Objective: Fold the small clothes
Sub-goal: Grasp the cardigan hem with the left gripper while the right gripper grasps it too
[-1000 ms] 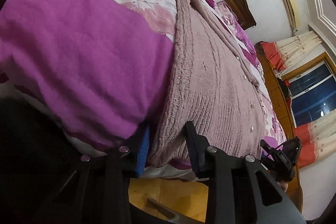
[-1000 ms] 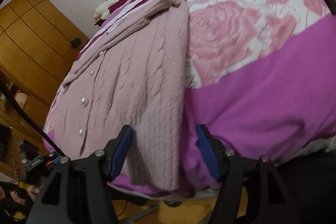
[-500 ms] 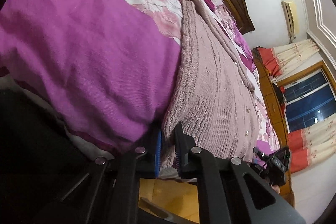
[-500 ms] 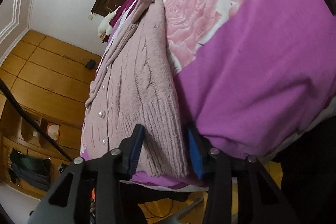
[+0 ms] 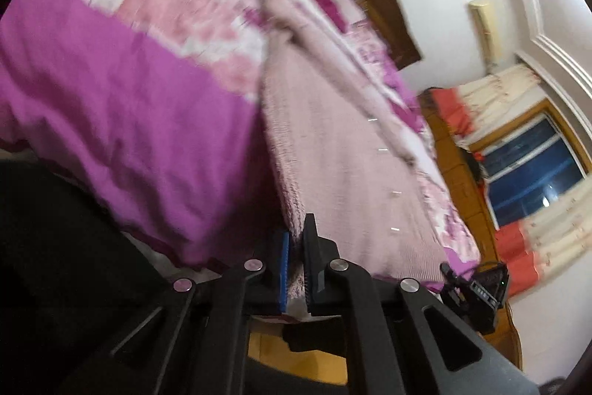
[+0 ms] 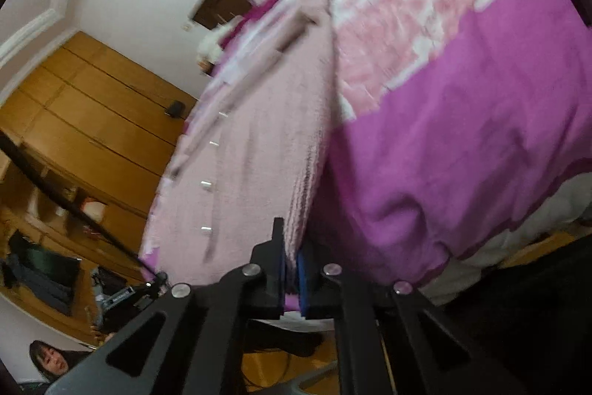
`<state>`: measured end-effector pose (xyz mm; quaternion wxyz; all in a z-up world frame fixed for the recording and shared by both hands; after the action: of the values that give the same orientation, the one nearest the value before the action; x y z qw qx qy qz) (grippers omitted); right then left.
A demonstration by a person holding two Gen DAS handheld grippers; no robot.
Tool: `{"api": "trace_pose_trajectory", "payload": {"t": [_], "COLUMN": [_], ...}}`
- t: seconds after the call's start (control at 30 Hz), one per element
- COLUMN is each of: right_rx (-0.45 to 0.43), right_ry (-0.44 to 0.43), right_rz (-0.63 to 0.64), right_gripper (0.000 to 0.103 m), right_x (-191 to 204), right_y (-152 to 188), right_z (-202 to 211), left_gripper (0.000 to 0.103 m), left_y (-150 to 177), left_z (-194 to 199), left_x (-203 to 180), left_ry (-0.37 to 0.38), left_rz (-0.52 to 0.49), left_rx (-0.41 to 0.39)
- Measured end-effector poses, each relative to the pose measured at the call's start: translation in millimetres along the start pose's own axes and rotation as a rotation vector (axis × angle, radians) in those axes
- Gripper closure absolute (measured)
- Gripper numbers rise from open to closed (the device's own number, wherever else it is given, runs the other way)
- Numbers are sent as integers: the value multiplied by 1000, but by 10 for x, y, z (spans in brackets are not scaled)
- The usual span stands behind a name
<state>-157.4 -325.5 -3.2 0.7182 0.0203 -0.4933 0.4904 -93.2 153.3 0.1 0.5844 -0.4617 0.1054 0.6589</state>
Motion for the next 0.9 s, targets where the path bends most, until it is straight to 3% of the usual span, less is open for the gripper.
{"api": "trace_pose_trajectory", "payload": {"t": [0.03, 0.1, 0.23, 0.4, 0.9], "right_rx": [-83, -164, -239, -236, -237], "right_ry": [-35, -30, -43, -25, 17], "right_rz": [25, 48, 64, 75, 264], "right_gripper": [99, 99, 99, 99, 99], "right_x": [75, 180, 360, 516, 1050], "right_y": [17, 11, 10, 29, 636], "right_z": [174, 376, 626, 713, 1551], "left_gripper": [103, 103, 103, 103, 103], "left_y": [18, 47, 27, 126, 546], "left_z": [90, 254, 515, 746, 1521], "left_x": [-66, -173, -312, -443, -677], "left_ry": [11, 36, 74, 54, 28], "left_rz": [-16, -34, -17, -47, -94], "left_rx": [-19, -54, -96, -100, -157]}}
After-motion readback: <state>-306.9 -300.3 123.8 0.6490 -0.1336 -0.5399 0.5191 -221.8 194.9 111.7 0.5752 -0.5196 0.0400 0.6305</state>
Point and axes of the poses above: each gripper's, at about its wrist camera, not at the fingertips, and z roughly against the way its jaws point, x to its left, y to its underside, the point moved 2 cm from there along -z, roughly the way its jaws point, and after that the axes turned 5 degrees about x, right-handed, at the moved point
